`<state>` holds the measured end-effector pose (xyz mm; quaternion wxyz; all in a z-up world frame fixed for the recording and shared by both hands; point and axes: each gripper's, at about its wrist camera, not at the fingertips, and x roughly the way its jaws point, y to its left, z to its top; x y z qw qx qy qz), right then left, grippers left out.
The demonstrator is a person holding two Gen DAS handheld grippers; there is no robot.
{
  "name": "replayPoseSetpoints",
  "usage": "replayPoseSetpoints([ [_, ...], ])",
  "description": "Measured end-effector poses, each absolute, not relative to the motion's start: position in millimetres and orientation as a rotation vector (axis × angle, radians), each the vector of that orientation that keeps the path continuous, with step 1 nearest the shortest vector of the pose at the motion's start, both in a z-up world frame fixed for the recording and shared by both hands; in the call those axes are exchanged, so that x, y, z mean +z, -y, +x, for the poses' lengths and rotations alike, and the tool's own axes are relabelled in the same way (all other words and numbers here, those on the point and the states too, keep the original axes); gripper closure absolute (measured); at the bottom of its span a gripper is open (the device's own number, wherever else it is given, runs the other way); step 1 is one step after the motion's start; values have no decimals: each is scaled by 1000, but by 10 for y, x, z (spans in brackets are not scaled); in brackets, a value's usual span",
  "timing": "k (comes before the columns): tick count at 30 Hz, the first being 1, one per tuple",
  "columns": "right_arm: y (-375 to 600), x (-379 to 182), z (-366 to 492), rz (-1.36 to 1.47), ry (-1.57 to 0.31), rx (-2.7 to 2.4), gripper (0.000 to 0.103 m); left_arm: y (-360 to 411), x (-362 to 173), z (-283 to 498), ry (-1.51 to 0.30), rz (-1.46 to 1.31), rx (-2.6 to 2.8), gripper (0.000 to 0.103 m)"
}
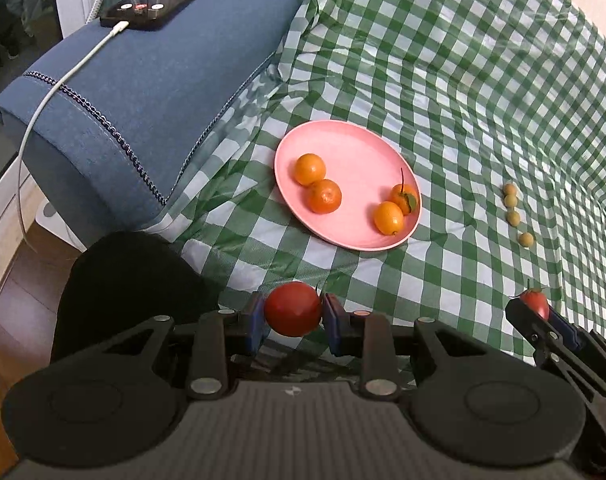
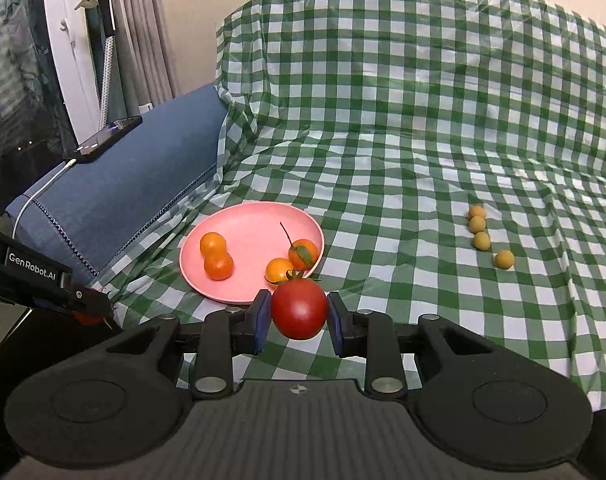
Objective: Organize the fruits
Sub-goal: 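Carry both cherry tomatoes over the pink plate and lower them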
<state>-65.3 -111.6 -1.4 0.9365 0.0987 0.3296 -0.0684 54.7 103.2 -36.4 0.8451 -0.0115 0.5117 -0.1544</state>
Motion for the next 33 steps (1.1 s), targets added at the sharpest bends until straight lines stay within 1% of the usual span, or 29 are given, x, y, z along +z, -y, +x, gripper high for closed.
replayPoseSetpoints([
  [33,1181,-179,-460,192,-719,-151,72,-922,-422,732,-1099,-37,-319,68],
])
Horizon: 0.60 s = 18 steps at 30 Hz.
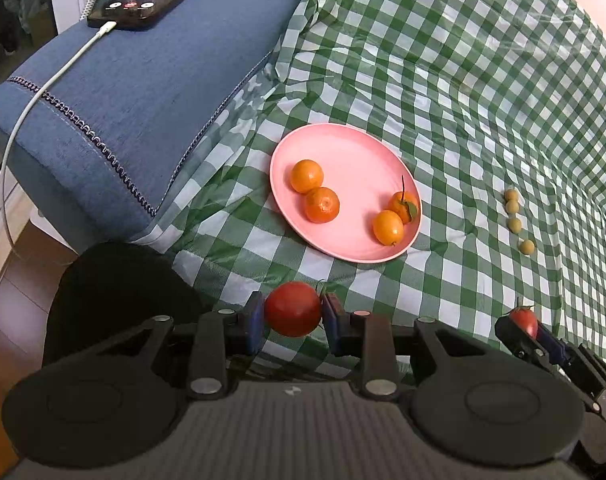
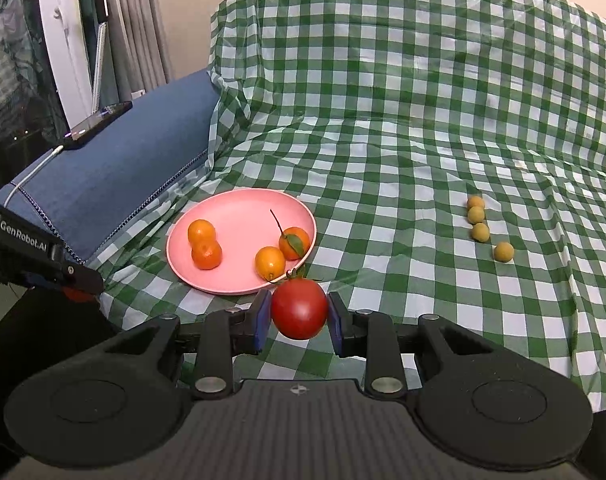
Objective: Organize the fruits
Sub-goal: 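Carry both cherry tomatoes over the pink plate and lower them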
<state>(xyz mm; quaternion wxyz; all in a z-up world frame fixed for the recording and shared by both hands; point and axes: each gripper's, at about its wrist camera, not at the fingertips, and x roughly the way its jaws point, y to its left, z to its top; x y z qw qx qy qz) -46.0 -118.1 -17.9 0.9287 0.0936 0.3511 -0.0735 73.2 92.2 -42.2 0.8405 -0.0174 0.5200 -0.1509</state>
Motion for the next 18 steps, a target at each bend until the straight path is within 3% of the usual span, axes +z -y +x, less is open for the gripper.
replayPoseSetpoints([
  [18,1171,-316,340,220,-723,-90,72,-573,-465,1572,-1089,-21,-312,68],
])
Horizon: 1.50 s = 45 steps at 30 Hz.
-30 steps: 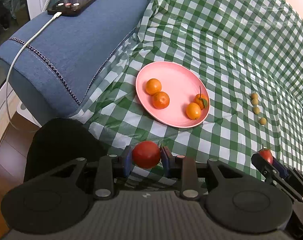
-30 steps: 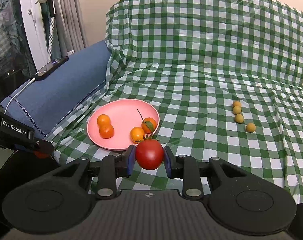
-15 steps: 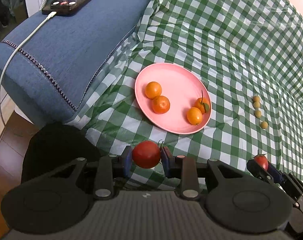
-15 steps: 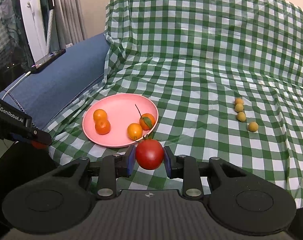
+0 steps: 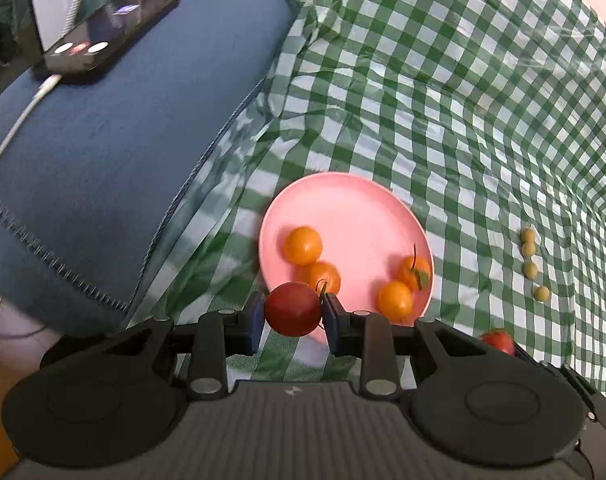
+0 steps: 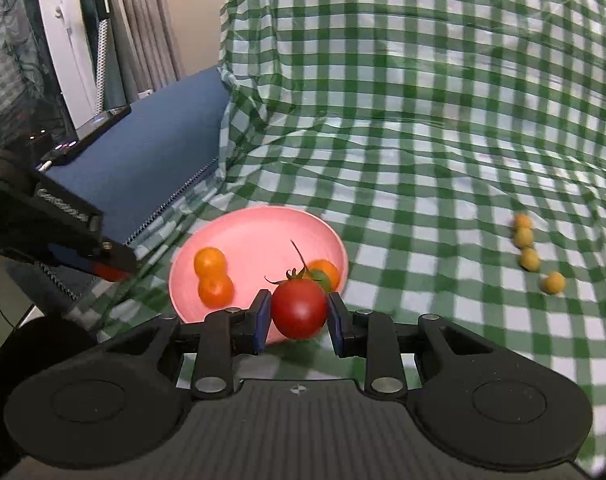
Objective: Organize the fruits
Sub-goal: 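Carry both cherry tomatoes over the pink plate and lower them, then open both grippers to drop the tomatoes onto the plate and lift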
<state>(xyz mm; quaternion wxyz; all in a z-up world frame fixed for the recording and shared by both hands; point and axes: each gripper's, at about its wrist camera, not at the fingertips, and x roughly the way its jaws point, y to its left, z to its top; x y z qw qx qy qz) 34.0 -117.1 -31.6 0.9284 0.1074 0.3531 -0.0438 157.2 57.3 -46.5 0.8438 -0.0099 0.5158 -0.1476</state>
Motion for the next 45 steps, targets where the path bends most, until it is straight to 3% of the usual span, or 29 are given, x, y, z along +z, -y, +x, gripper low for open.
replayPoseSetpoints([
  [25,1070,-934,1264,108,-770,-1,72,181,-1164,2503,-1106,178,-414,68],
  [26,1065,-952,1289,108,-775,-1,72,196,-1174,2518,-1097,189,-416,66],
  [28,1070,-965,1338,112,-782,1,71,202,-1155,2526,-1077,206,-423,43],
  [29,1074,-951,1348,111,-778,-11,63,188,-1128,2524,-1069,207,-420,19],
  [30,1067,-928,1329,108,-774,-14,55,147,-1074,2505,-1052,196,-407,4],
  [31,1066,-903,1317,105,-770,-12,39,105,-1014,2470,-1028,180,-395,1],
  [32,1067,-863,1281,103,-762,-15,26,51,-945,2419,-999,163,-388,0],
  [35,1025,-757,1109,84,-767,-6,16,-115,-794,2212,-979,167,-369,0],
  [38,950,-679,862,102,-812,8,9,-328,-709,1934,-976,169,-337,0],
  [45,954,-457,328,251,-858,-79,5,-788,-571,1169,-986,156,-194,0],
])
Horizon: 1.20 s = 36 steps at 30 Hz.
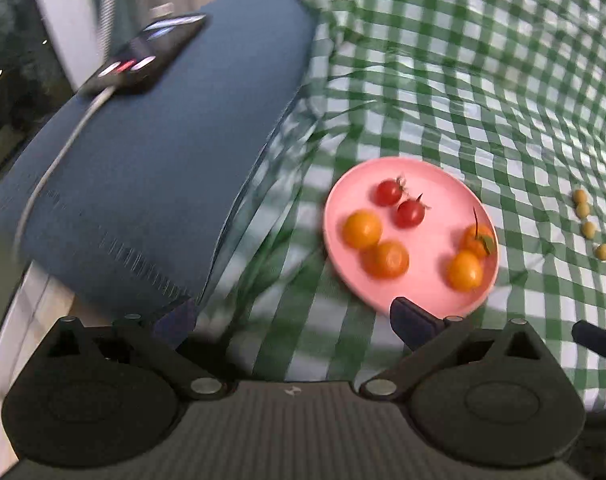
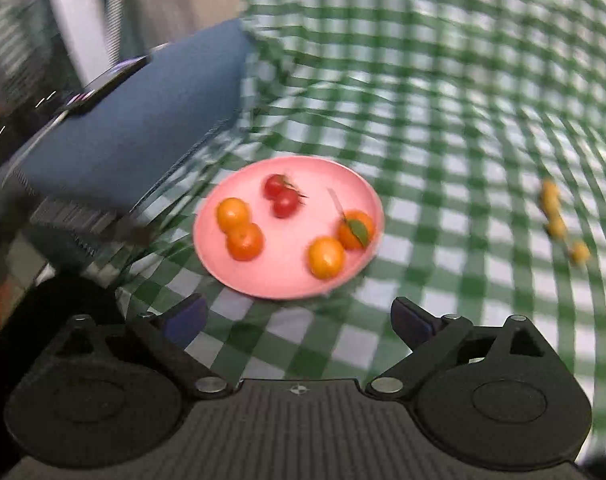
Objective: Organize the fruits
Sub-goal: 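Open both grippers to drop the tomatoes onto the plate and lift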
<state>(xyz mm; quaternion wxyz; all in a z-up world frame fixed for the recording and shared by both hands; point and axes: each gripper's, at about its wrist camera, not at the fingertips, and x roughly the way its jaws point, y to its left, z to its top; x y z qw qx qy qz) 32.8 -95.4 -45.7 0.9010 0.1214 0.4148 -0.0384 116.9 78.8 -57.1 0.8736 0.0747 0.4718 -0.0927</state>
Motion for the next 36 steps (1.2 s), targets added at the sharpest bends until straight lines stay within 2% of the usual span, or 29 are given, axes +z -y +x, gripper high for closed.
replayPoseSetpoints([
  [10,845,35,-186,205,-688,-138,2,-955,-318,569,-922,142,-193,0],
  [19,893,240,-497,217,-588,-155,1,-1004,-41,252,-843,136,-174,0],
  [36,862,271,-582,217,-570,-147,1,-1104,34,189,-818,119,-156,0],
])
